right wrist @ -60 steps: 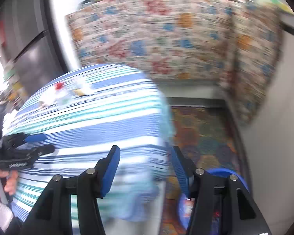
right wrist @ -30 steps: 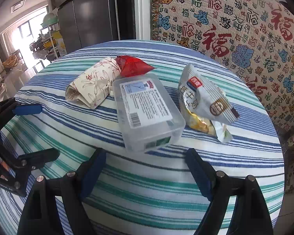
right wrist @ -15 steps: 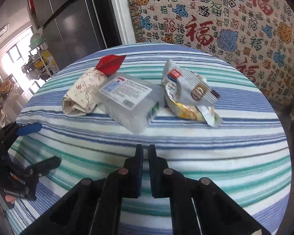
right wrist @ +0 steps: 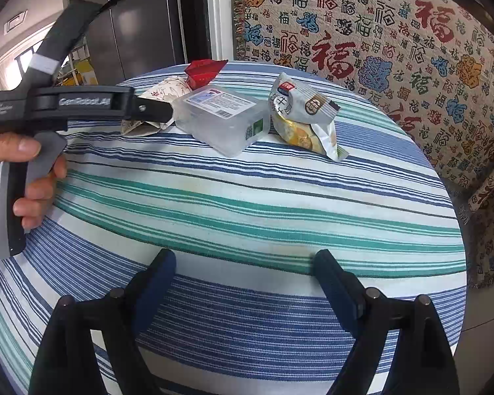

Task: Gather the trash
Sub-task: 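Grasp the silver snack wrapper with right tool while left tool grasps floral paper packet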

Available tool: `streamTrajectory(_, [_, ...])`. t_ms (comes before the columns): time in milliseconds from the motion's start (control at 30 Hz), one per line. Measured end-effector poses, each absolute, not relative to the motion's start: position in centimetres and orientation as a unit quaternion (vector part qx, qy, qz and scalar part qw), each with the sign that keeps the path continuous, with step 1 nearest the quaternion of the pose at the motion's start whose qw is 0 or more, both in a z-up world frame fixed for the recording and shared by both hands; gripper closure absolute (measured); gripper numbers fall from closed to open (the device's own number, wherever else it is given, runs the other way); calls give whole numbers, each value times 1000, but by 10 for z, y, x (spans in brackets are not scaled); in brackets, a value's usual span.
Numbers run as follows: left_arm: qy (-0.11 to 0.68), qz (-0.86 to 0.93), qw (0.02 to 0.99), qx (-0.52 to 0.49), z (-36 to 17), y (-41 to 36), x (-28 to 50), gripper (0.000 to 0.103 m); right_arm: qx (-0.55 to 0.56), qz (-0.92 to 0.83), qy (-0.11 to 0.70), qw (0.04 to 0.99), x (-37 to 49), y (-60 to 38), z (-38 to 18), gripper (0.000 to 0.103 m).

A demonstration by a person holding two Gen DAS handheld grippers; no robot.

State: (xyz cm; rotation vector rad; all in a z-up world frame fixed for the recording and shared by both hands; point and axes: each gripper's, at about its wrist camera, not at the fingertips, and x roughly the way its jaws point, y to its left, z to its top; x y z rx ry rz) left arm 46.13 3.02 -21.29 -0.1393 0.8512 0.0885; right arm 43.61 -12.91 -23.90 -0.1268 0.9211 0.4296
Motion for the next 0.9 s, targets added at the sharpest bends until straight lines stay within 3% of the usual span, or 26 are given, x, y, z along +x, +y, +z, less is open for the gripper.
streamTrajectory(67, [403, 41, 912, -72, -214, 33, 466, 12, -62, 211, 443, 869, 438, -128, -239, 13])
streamTrajectory(100, [403, 37, 911, -76, -215, 35, 465, 29, -65, 217, 442, 868, 440, -128, -239, 13])
streamTrajectory(233, [393, 14, 917, -67, -215, 44, 449, 36, -83, 250, 436, 860, 452, -127, -237, 14])
streamTrajectory(567, [429, -25, 903, 4, -210, 46, 378, 40, -64, 143, 435, 887, 510, -156, -235, 14])
streamTrajectory(767, [432, -18, 901, 12, -222, 43, 378, 27, -67, 150, 397, 903, 540, -146, -228, 16])
streamTrajectory(833, [434, -20, 901, 13, -222, 40, 378, 21, -68, 159, 391, 904, 546, -141, -227, 28])
streamTrajectory(867, [432, -23, 902, 9, -222, 40, 377, 20, -59, 171, 397, 900, 550, -141, -228, 63])
streamTrajectory(900, [432, -22, 901, 6, -222, 41, 377, 16, -43, 180, 410, 893, 552, -143, -231, 71])
